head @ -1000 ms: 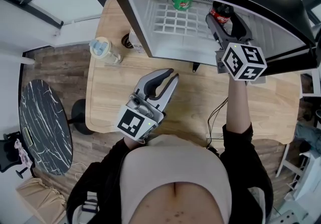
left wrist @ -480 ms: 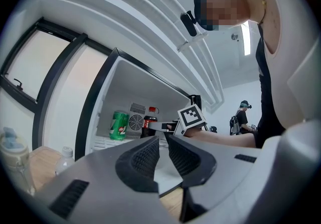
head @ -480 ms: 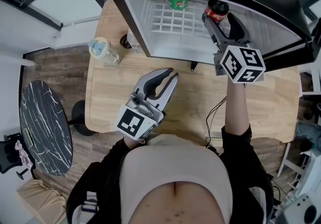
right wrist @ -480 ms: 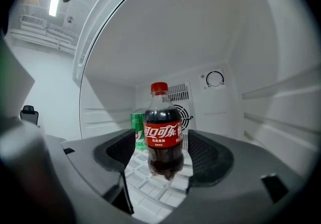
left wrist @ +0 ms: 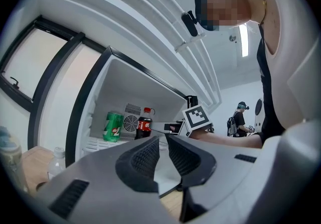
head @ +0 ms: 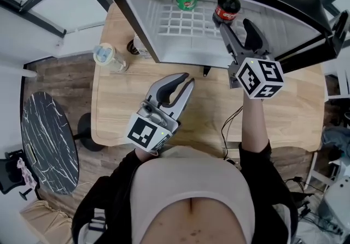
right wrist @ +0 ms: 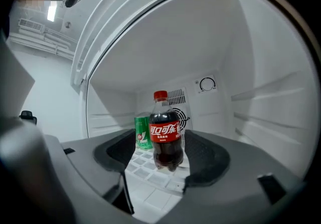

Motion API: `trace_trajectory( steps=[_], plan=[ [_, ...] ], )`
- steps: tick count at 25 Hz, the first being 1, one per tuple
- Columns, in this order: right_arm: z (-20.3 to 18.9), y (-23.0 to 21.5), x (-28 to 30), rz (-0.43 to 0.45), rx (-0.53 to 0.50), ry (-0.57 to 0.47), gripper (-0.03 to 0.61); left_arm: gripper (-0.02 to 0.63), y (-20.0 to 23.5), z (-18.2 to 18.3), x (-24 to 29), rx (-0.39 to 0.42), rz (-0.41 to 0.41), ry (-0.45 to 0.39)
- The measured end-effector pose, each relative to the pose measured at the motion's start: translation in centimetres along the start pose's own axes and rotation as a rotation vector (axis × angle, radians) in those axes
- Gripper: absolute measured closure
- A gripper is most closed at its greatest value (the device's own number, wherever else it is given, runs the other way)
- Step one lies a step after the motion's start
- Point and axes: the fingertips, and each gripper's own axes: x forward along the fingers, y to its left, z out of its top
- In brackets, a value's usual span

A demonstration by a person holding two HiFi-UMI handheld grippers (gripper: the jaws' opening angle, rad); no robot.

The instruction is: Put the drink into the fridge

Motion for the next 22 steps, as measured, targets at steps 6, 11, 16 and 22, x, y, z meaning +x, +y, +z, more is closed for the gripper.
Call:
trace_trajectory(
  steps=[6, 11, 16, 22],
  plan=[
    [0.4, -0.1, -1.8, -0.041, -0.039, -0.026, 0.318, 0.551, -0.9, 0.2, 0.6, 0.004, -0.020, -0.009],
    [0.6, 0.4, -3.0, -0.036, -0.031, -0.045, 0.384, 0.551, -1.4, 0.3, 1.1, 0.008, -0.028, -0.012],
    [0.9, 1.2, -4.1, -0.045, -0.063, -0.064, 0.439, 0.551, -1.9, 0.4, 1.5, 0.012, -0.032, -0.013],
    [0.8, 1.5, -5.3, -0.056, -0.045, -0.078, 0.464, 0.551, -2.3, 0.0, 1.4, 0.002, -0.032, -0.003]
  ],
)
